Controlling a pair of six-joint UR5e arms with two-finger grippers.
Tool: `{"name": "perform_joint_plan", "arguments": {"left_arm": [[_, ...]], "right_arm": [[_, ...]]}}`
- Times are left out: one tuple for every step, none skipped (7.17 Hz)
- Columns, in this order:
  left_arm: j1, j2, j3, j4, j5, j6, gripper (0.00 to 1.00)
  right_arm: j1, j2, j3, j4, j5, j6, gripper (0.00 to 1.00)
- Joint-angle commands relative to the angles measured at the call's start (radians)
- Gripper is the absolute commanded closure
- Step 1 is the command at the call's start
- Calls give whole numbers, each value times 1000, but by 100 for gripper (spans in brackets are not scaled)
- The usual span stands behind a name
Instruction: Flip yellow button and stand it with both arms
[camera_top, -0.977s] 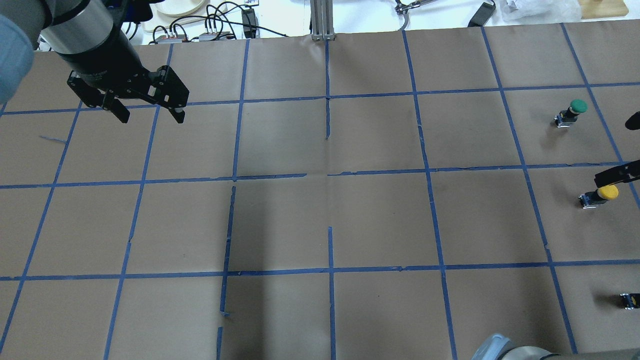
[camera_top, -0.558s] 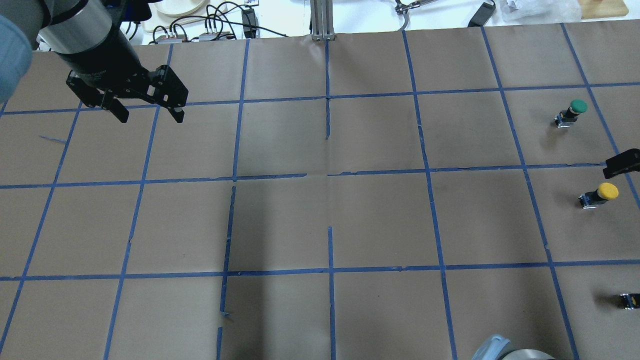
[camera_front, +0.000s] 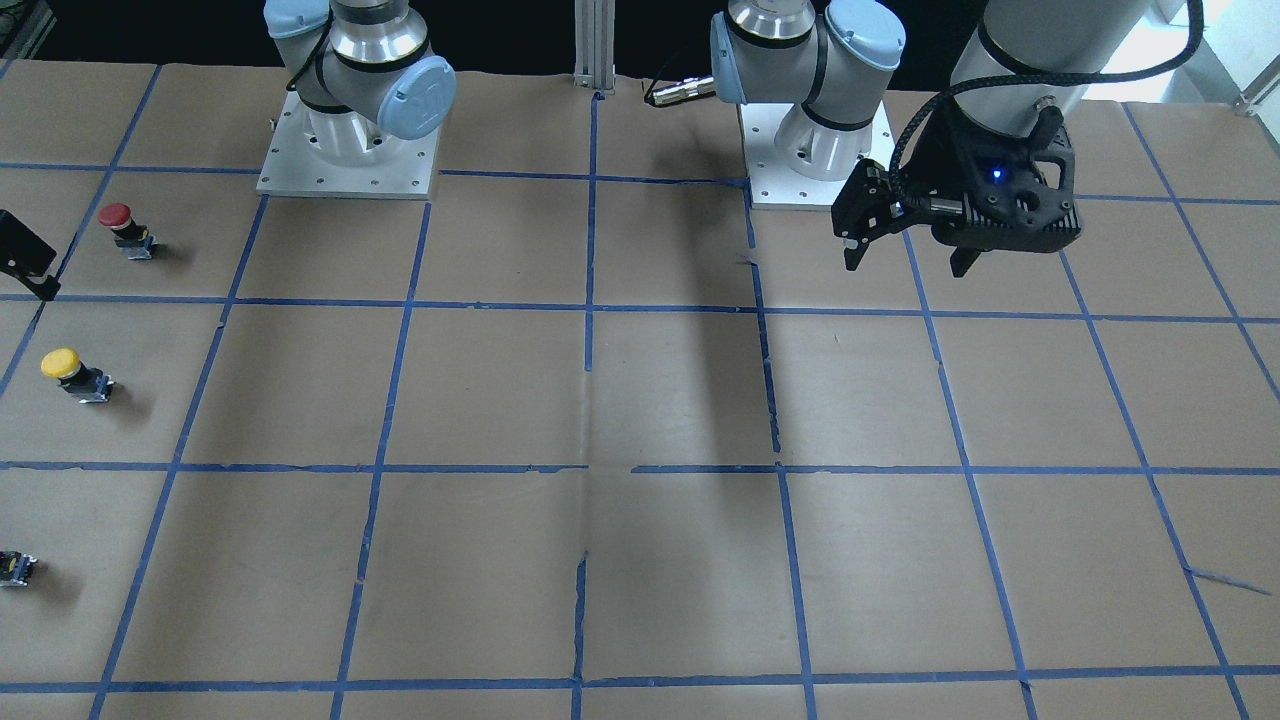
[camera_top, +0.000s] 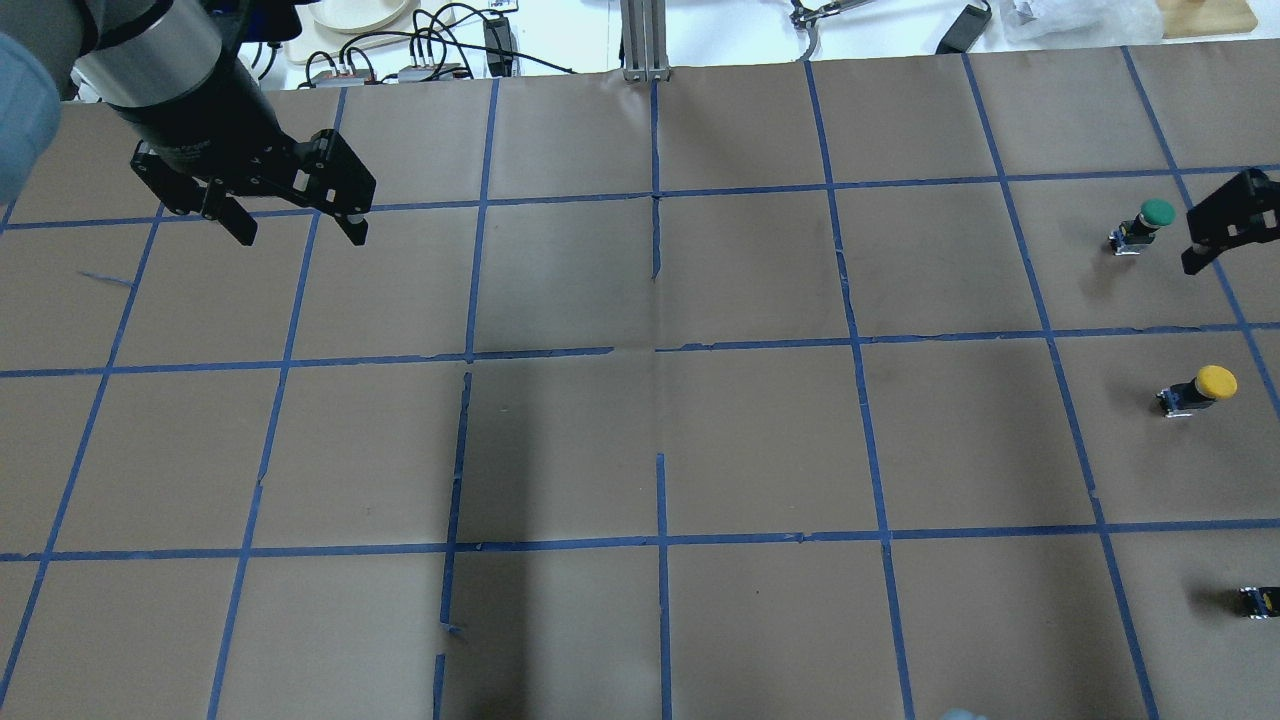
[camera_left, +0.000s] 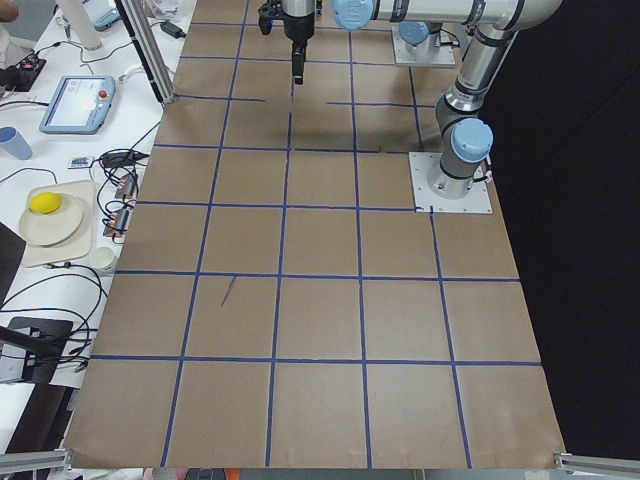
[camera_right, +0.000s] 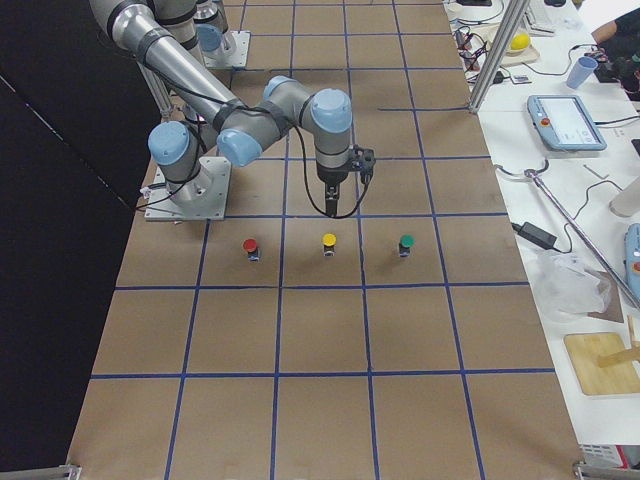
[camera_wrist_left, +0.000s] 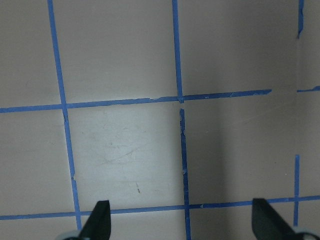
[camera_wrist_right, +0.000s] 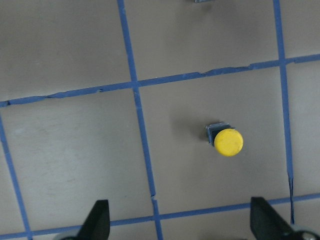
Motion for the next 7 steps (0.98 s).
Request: {"name": "perform_joint_plan", "arguments": {"left_arm": [[0, 5, 0, -9, -1, -4, 0], [-2, 4, 0, -9, 9, -8, 0], [0, 4, 0, -9, 10, -8, 0], [0, 2, 0, -9, 10, -15, 0], [0, 1, 3, -22, 10, -22, 0], [-2, -1, 3, -35, 7, -63, 0], [-3, -1, 6, -35, 9, -67, 0]], "right_arm": [[196, -58, -32, 82, -3, 293, 0], [260, -89, -32, 126, -3, 326, 0], [314, -115, -33, 147, -1, 360, 0], [379, -144, -35, 165, 5, 401, 0], [429, -146, -33, 167, 7, 421, 0], [442, -137, -24, 177, -2, 428, 0], [448, -141, -29, 200, 11, 429, 0]]}}
